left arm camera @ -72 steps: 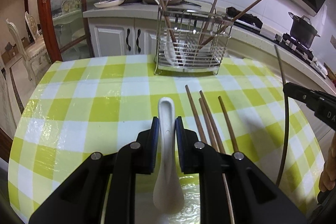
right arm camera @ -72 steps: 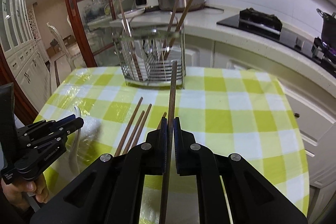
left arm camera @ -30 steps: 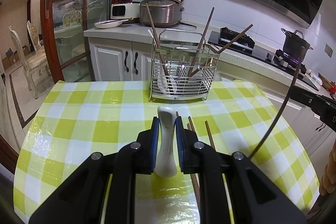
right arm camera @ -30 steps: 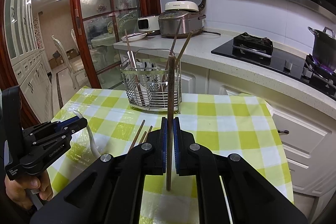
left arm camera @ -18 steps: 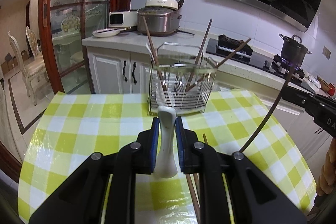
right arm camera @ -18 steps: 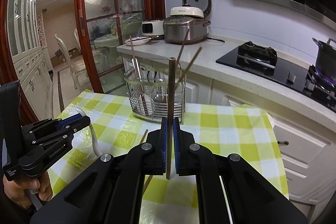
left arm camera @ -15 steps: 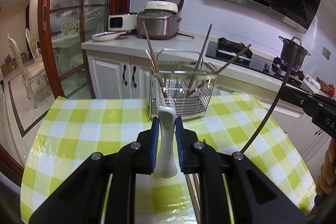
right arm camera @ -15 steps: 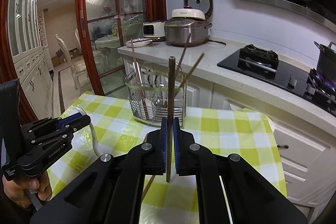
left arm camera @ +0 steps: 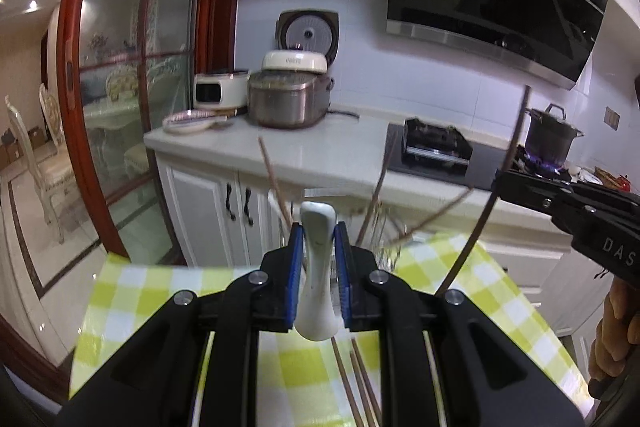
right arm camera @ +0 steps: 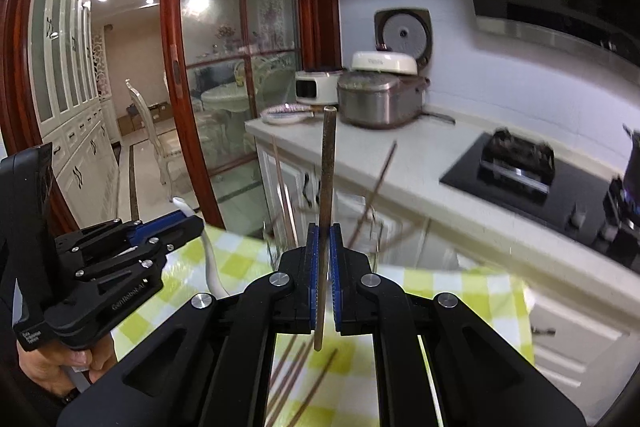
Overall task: Organize utensils
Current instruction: 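Lift and carry the spoon and chopstick with both tools over the wire rack, then open the left tool to drop the spoon while the right tool releases the chopstick into the rack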
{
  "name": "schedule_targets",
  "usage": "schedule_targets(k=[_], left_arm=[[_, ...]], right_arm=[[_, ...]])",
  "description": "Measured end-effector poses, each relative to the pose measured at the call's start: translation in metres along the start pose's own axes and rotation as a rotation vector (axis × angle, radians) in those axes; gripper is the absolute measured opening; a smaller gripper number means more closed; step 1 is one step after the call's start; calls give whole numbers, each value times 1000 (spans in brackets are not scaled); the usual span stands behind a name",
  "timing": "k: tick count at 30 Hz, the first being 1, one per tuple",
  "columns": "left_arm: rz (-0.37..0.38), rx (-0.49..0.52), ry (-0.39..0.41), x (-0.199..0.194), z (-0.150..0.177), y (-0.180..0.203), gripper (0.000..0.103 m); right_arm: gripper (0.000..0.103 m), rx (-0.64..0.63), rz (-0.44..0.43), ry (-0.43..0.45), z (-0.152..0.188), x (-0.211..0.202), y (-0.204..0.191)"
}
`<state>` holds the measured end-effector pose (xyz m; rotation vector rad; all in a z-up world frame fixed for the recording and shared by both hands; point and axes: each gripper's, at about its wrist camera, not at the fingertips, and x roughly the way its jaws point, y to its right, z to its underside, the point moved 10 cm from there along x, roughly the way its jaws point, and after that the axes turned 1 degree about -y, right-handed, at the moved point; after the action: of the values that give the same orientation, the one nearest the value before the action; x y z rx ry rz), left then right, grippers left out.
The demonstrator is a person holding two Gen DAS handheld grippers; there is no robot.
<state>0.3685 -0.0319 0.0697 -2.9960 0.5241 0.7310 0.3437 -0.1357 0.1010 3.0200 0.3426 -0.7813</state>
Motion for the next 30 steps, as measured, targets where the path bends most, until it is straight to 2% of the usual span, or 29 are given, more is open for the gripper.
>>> schedule_targets(k=[7, 13, 19, 30], left_arm=[[8, 11, 44, 19, -52, 6, 16], [16, -2, 56, 45, -70, 8, 16], [22, -38, 21, 83, -61, 4, 16], [45, -84, -86, 136, -15, 4, 16]], right_arm=[[7, -10, 19, 50, -53, 18, 4], [7, -1, 47, 82, -76, 41, 19], [7, 28, 66, 64, -67, 72, 37], [8, 73, 61, -52, -18, 125, 51]])
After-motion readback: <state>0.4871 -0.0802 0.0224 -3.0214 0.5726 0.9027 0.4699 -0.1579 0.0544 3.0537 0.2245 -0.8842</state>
